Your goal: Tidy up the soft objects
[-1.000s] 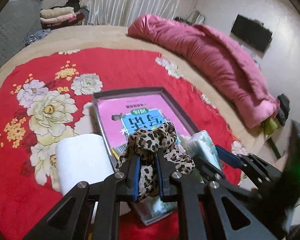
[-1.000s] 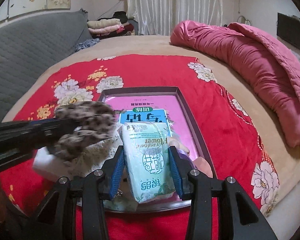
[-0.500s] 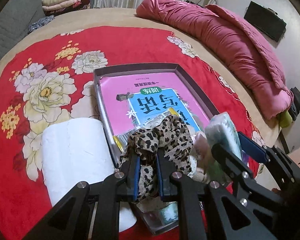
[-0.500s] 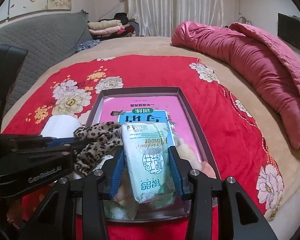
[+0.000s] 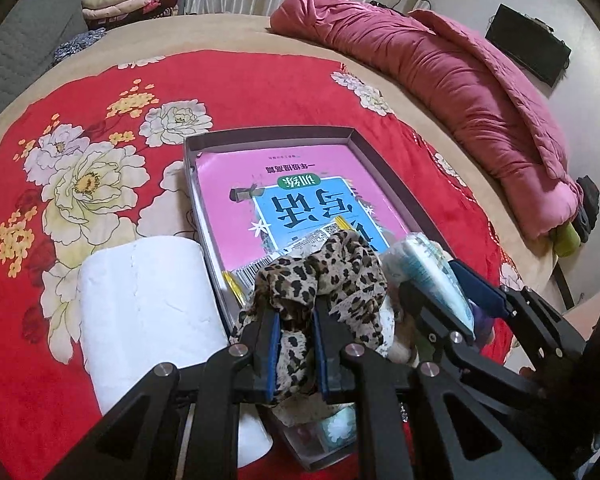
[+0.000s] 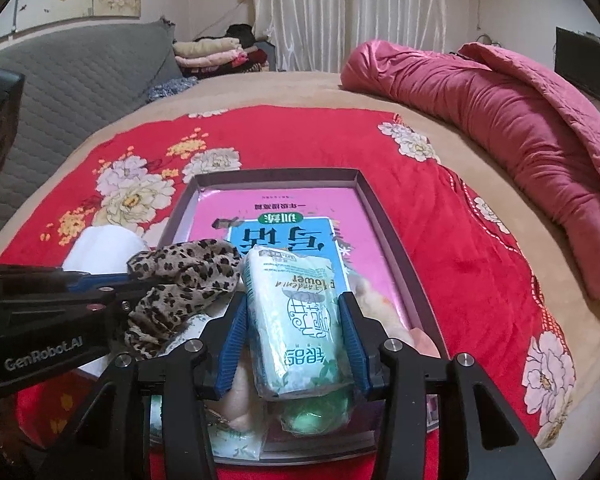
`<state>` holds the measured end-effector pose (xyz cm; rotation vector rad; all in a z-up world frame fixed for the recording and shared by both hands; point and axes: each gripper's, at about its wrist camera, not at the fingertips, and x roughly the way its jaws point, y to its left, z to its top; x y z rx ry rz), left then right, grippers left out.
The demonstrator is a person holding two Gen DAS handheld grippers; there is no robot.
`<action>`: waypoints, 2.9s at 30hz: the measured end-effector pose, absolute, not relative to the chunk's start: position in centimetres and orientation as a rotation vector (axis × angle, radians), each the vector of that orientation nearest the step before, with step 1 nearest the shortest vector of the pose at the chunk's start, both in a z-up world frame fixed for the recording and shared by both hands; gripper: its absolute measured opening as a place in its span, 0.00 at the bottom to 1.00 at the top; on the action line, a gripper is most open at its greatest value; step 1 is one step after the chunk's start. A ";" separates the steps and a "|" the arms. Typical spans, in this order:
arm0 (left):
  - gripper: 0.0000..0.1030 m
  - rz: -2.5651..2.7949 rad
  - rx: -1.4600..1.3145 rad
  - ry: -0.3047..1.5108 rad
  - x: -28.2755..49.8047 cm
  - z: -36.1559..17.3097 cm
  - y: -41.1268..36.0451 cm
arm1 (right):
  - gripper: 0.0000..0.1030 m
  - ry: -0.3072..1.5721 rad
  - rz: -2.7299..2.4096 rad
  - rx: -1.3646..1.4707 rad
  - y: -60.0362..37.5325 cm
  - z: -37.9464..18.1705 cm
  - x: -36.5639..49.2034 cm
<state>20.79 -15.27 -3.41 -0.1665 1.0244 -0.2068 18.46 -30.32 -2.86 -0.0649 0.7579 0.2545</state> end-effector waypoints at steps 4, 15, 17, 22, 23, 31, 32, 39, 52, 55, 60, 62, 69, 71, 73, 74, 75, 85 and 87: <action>0.15 -0.212 -0.175 1.025 20.9 -3.4 -15.3 | 0.55 0.747 0.267 -0.059 -30.5 -2.7 18.2; 0.39 -0.213 -0.184 1.027 21.0 -3.2 -15.3 | 0.72 0.626 0.228 0.006 -32.4 0.0 16.4; 0.49 -0.217 -0.184 1.018 20.8 -2.9 -15.2 | 0.72 0.609 0.211 0.030 -33.3 0.4 15.8; 0.59 -0.249 -0.189 0.991 20.2 -2.1 -15.2 | 0.72 0.623 0.183 0.104 -34.8 0.8 15.1; 0.62 -0.251 -0.186 0.985 20.0 -1.9 -15.2 | 0.72 0.625 0.178 0.112 -35.0 0.9 14.9; 0.63 -0.196 -0.171 0.846 16.8 1.3 -13.5 | 0.73 0.651 0.161 0.185 -34.3 2.1 12.2; 0.63 -0.194 -0.181 0.837 16.2 1.7 -13.0 | 0.74 0.649 0.159 0.174 -33.9 2.3 11.9; 0.64 -0.119 -0.183 0.810 12.6 4.0 -10.2 | 0.74 0.624 0.149 0.163 -31.8 4.2 8.8; 0.64 -0.073 -0.191 0.796 7.1 5.8 -7.6 | 0.74 0.637 0.180 0.104 -28.6 6.7 3.7; 0.64 -0.050 -0.162 0.790 5.9 6.1 -7.8 | 0.74 0.647 0.184 0.077 -28.2 6.7 3.0; 0.64 -0.042 -0.159 0.764 4.2 6.8 -7.7 | 0.74 0.647 0.184 0.044 -27.9 6.8 1.8; 0.64 -0.038 -0.166 0.752 3.7 6.9 -7.7 | 0.74 0.634 0.182 0.032 -27.8 7.1 1.4; 0.64 -0.023 -0.189 0.757 2.5 6.4 -7.6 | 0.74 0.620 0.180 0.020 -28.1 7.6 0.7; 0.64 -0.027 -0.181 0.765 2.3 6.1 -7.8 | 0.74 0.620 0.181 0.018 -28.2 7.6 0.7; 0.64 -0.024 -0.171 0.768 2.1 5.9 -8.0 | 0.74 0.622 0.184 0.019 -28.3 7.6 0.6; 0.64 -0.027 -0.168 0.774 2.0 5.8 -8.2 | 0.74 0.624 0.183 0.020 -28.3 7.6 0.5; 0.64 -0.027 -0.165 0.781 2.0 5.7 -8.3 | 0.74 0.626 0.183 0.025 -28.3 7.6 0.5; 0.64 -0.018 -0.142 0.831 2.1 4.2 -9.3 | 0.74 0.684 0.165 0.067 -29.2 5.7 0.3; 0.64 -0.020 -0.140 0.841 2.1 3.8 -9.5 | 0.74 0.677 0.156 0.067 -29.4 5.4 0.3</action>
